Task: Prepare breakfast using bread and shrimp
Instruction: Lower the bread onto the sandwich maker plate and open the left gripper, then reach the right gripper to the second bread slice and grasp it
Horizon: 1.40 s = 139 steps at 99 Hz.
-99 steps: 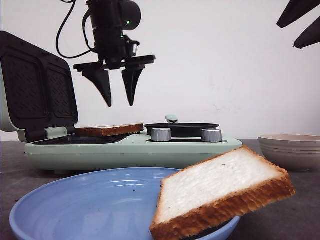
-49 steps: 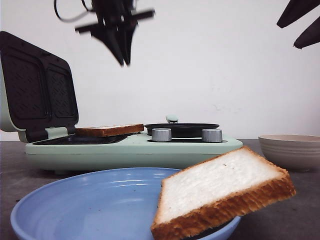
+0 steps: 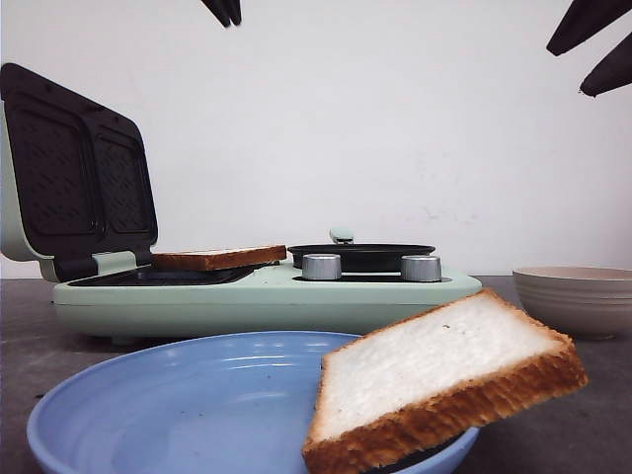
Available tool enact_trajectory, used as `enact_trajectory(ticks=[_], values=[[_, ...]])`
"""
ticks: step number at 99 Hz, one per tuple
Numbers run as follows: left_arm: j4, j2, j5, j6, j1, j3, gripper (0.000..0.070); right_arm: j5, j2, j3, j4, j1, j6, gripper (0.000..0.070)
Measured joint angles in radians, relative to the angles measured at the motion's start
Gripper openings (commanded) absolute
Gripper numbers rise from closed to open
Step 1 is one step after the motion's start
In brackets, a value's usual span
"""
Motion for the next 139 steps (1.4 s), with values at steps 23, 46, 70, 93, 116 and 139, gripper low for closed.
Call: enact_trajectory(ticks=[23, 46, 70, 93, 116, 139], values=[[0.239, -0.178, 0.002, 0.0, -0.033, -0.341, 0.001, 0.0, 0.0, 0.0, 0.0, 0.0, 0.0, 0.0279], [0.58, -0.513, 0.005, -0.037, -0.055, -0.85, 0.001, 0.015, 0.0, 0.0, -0.001, 0.0, 0.0, 0.028], [0.721, -0.781, -0.014, -0.073, -0.055, -1.229, 0.001, 0.087, 0.0, 0.0, -0.037, 0.0, 0.001, 0.028], [0.777, -1.012, -0.036, -0.098, -0.055, -1.437, 0.0012, 0.121, 0.037, 0.0, -0.066, 0.0, 0.043, 0.028], [0.763, -1.117, -0.044, -0.102, -0.055, -1.515, 0.0028, -0.014, 0.186, 0.0, -0.08, 0.0, 0.081, 0.028], [0.763, -1.18, -0.066, -0.101, -0.055, -1.584, 0.0028, -0.122, 0.262, -0.037, -0.029, 0.0, 0.088, 0.028]])
